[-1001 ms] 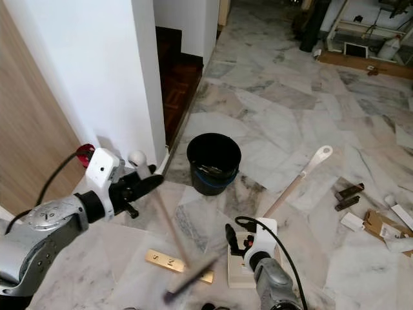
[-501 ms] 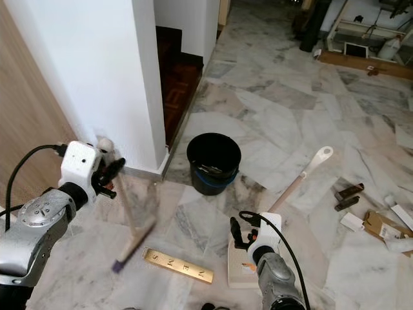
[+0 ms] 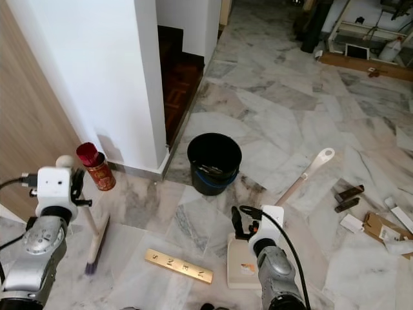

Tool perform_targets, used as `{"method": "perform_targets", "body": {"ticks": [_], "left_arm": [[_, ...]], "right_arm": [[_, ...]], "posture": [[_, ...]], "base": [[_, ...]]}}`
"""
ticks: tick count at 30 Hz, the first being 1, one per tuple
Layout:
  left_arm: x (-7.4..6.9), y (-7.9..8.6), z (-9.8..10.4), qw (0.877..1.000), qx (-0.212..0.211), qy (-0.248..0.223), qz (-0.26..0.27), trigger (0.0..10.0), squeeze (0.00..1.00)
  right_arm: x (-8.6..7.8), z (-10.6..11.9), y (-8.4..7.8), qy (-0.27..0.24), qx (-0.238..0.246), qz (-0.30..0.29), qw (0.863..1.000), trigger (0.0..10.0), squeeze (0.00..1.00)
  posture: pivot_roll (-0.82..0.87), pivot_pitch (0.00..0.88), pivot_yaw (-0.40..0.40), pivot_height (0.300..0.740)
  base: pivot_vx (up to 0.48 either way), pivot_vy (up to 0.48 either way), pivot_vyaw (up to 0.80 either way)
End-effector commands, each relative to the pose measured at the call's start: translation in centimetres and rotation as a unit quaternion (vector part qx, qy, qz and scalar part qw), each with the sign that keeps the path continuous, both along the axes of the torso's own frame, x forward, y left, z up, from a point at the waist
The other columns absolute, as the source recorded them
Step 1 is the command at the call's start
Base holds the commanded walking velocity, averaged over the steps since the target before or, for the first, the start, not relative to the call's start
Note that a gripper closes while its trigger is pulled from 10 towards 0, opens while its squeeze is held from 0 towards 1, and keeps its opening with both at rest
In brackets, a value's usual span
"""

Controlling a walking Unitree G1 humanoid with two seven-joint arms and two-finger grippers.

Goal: Sweep floor

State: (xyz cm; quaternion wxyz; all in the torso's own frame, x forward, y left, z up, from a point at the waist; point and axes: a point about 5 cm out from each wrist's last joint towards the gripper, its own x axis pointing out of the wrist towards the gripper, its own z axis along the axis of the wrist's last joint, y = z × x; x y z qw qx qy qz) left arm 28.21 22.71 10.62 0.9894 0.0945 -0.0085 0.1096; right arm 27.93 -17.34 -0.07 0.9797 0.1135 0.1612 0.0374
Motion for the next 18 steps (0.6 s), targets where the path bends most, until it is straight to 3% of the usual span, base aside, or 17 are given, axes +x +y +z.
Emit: {"method": "perform_targets", "body": {"ticks": [1, 13, 18], "left_arm": [[0.0, -0.2, 0.2, 1.0, -0.005, -0.027, 0.0, 10.0, 0.0], [0.3, -1.2, -2.0, 0.995, -0.094, -0.03, -0.015, 10.0, 0.0], [0.3, -1.2, -2.1, 0.994, -0.099, -0.032, -0.019, 10.0, 0.0]], "right_arm": [[-0.2, 0.1, -0.4, -0.008, -0.002, -0.01, 1.0, 10.0, 0.0], [0.1, 0.8, -0.7, -0.026, -0.016, -0.008, 0.999, 10.0, 0.0], [0.0, 0.8, -0.7, -0.026, -0.017, -0.007, 0.999, 10.0, 0.0]], "posture": [[0.15, 0.14, -0.108, 0.74], [0.13, 0.138, -0.122, 0.74], [0.13, 0.133, -0.122, 0.74]], "base": [[0.0, 0.0, 0.0], [0.0, 0.0, 0.0], [0.0, 0.0, 0.0]]}}
